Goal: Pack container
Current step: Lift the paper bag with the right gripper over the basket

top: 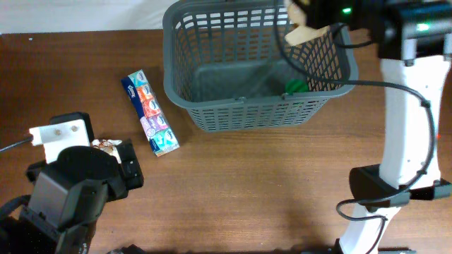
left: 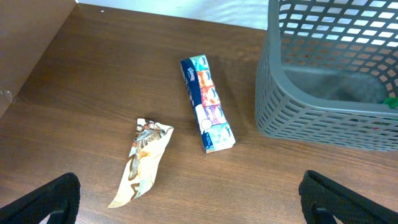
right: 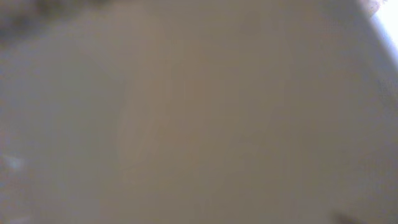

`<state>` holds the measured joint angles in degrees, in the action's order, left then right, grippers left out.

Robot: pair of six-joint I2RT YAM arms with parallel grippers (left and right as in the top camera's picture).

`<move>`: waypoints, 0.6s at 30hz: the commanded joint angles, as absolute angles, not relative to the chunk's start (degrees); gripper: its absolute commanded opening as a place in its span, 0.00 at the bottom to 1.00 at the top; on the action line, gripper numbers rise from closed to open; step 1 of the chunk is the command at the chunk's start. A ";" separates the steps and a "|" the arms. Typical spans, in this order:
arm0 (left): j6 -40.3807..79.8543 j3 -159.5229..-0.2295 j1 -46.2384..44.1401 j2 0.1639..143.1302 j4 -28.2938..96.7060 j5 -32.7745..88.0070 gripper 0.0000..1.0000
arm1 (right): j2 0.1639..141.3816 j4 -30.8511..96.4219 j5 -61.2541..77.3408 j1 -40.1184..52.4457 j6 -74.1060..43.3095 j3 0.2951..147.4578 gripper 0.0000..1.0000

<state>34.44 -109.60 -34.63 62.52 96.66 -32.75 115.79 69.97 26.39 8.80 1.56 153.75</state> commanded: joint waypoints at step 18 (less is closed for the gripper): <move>33.56 -109.58 -34.44 62.65 96.66 -32.73 1.00 | 121.47 64.45 20.05 9.37 5.58 128.18 0.34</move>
<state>34.44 -109.60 -34.63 62.52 96.66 -32.75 123.00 65.56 19.90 9.32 5.04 128.95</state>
